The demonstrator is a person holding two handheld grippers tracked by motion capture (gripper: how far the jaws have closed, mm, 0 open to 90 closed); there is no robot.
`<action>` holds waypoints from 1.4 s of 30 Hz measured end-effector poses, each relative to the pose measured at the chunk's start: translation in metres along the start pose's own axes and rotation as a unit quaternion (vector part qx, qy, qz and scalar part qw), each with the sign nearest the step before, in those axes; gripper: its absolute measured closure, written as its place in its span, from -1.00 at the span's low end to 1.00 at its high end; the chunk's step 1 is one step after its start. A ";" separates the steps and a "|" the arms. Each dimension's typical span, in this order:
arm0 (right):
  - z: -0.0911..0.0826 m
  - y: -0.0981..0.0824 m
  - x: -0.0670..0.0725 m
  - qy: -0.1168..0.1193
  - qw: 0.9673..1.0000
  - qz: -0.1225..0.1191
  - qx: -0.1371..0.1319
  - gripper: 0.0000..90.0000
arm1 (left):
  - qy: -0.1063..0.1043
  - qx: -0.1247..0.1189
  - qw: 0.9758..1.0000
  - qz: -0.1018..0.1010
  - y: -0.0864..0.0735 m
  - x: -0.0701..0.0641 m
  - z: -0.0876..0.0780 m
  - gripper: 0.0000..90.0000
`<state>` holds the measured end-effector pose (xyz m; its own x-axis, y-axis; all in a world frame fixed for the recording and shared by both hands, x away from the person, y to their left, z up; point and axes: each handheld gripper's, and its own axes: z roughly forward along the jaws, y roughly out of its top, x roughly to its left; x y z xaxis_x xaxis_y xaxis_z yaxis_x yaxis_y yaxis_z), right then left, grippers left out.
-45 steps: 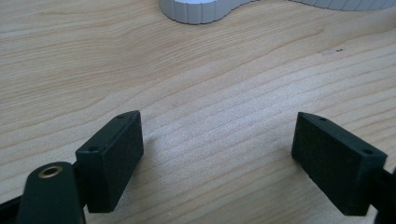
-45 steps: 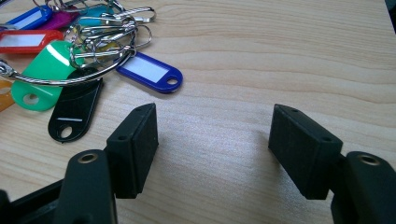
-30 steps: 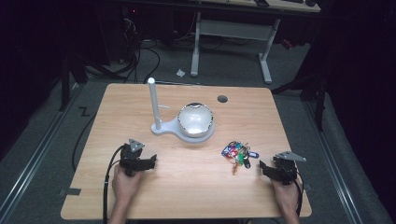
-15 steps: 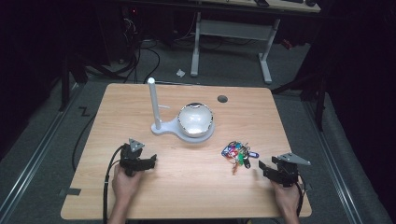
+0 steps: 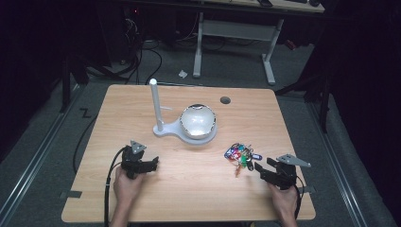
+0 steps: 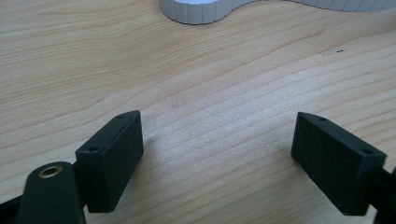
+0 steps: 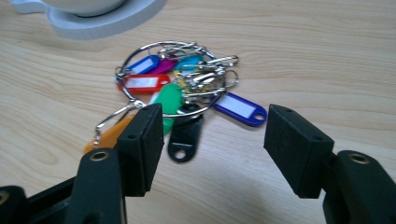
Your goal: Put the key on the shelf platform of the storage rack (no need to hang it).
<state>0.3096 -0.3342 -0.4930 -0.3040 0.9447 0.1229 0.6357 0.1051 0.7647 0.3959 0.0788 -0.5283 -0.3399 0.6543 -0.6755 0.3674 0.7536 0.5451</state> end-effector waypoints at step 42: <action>0.072 0.033 0.056 0.039 0.988 -0.114 0.100 0.33 | -0.005 0.001 1.000 0.011 0.000 0.001 0.000 -0.62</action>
<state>0.3643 -0.2553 -0.5062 -0.5048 0.8631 0.0160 0.6696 0.3797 0.6383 0.3950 0.0798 -0.5290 -0.3223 0.6705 -0.6682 0.3767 0.7384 0.5593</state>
